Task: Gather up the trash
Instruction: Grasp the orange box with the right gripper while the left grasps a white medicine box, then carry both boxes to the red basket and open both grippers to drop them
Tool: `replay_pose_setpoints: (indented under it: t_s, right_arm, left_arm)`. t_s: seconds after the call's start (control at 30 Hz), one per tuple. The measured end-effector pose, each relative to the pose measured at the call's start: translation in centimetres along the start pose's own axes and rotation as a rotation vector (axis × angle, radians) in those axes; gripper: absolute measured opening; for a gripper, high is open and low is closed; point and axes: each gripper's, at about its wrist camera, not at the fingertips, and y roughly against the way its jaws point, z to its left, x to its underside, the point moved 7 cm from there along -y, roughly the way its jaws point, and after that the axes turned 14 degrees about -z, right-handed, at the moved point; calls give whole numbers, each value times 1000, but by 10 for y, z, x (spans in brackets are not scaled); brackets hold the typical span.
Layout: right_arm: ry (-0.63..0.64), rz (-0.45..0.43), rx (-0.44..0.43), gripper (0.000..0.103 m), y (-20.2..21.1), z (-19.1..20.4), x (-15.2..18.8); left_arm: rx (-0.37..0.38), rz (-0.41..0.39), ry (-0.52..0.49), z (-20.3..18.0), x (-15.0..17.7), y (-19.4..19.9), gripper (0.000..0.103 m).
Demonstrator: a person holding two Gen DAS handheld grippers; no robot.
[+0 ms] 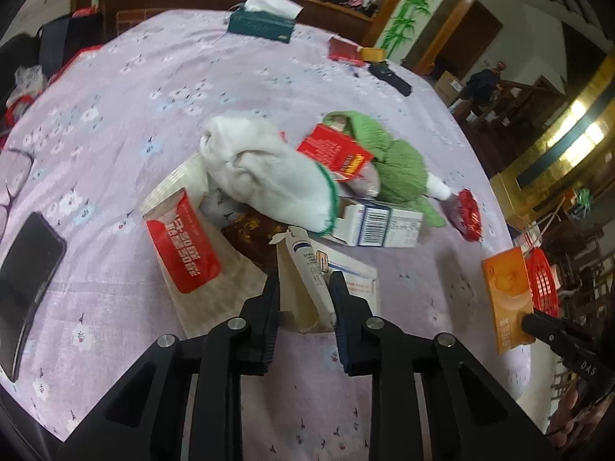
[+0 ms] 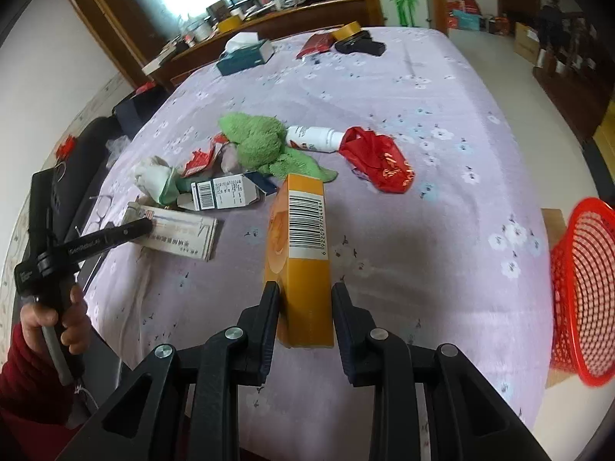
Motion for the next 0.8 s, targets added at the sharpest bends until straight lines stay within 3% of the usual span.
replay_pose_setpoints:
  t_s: [0.4,0.8]
  right_arm:
    - [-58,-83,35,30,31,9,3]
    - [-180,-149,126,30,71,-27,12]
  left_arm:
    - [90,-88,-137,-44,-16,43,22]
    - [244,-65,-290,-128,-11,45,22]
